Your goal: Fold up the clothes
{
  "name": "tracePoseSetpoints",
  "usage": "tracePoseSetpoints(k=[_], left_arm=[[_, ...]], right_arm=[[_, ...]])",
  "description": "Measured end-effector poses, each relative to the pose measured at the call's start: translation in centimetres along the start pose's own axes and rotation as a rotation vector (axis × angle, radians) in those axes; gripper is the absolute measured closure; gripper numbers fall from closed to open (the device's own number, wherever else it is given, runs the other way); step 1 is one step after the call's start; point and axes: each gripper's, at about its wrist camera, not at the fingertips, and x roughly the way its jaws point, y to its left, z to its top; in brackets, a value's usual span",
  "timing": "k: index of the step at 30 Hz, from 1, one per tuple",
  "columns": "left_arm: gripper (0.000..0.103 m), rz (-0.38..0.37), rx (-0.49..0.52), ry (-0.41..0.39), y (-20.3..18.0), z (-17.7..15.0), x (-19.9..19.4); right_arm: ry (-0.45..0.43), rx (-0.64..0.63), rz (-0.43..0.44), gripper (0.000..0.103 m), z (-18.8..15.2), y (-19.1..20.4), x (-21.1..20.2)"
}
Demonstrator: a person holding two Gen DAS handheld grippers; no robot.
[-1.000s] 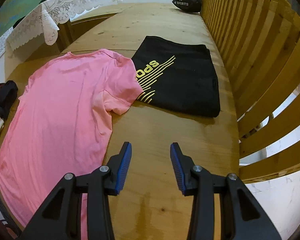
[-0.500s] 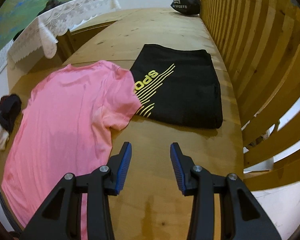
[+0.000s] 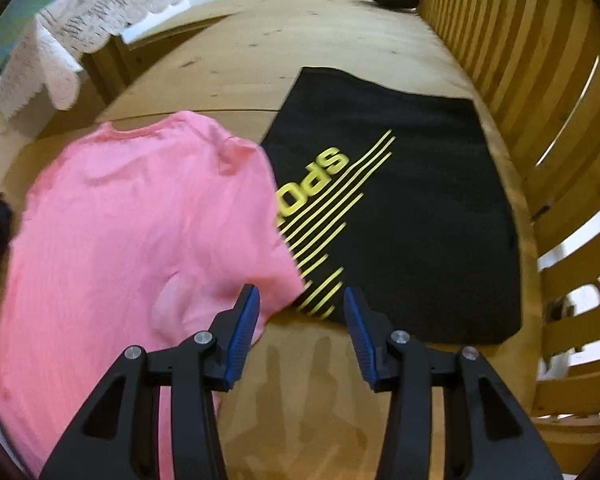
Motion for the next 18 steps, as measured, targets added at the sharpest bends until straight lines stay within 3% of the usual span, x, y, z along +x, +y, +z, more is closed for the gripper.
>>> tracePoseSetpoints(k=[7, 10, 14, 18], left_arm=[[0.097, -0.014, -0.015, -0.001, 1.2, -0.2, 0.3], [0.097, -0.014, -0.018, -0.005, 1.7, -0.2, 0.4], [0.097, -0.011, -0.014, 0.001, 1.8, -0.3, 0.4], [0.097, -0.008, -0.010, 0.003, 1.7, -0.2, 0.7]], right_arm=[[0.082, -0.018, -0.115, 0.057, 1.1, -0.4, 2.0], [0.105, -0.002, -0.109, 0.057, 1.2, -0.6, 2.3], [0.093, -0.012, -0.172, 0.056, 1.7, -0.7, 1.6], [0.145, 0.018, -0.108, 0.049, 1.7, -1.0, 2.1]])
